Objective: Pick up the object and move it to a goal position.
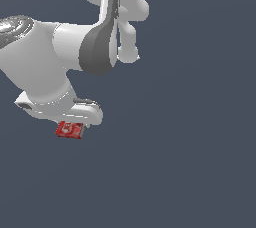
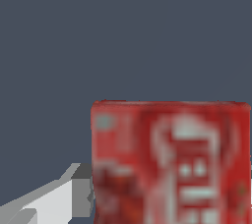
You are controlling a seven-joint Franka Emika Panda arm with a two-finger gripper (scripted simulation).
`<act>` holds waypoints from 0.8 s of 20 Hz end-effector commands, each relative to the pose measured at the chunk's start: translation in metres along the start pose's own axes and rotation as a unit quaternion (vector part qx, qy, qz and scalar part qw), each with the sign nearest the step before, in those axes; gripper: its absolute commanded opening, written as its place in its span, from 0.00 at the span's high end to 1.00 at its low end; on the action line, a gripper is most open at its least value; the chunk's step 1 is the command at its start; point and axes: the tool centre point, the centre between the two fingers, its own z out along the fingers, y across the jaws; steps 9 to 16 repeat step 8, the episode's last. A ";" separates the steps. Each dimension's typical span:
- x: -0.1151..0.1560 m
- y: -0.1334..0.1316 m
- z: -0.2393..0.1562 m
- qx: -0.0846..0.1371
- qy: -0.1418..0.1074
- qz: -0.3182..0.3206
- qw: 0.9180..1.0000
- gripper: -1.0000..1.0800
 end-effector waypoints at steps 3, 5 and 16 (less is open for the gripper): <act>0.005 0.005 -0.007 0.000 0.000 0.000 1.000 1.00; 0.006 0.006 -0.008 0.000 0.000 0.000 1.000 1.00; 0.006 0.007 -0.009 0.000 0.000 0.000 1.000 1.00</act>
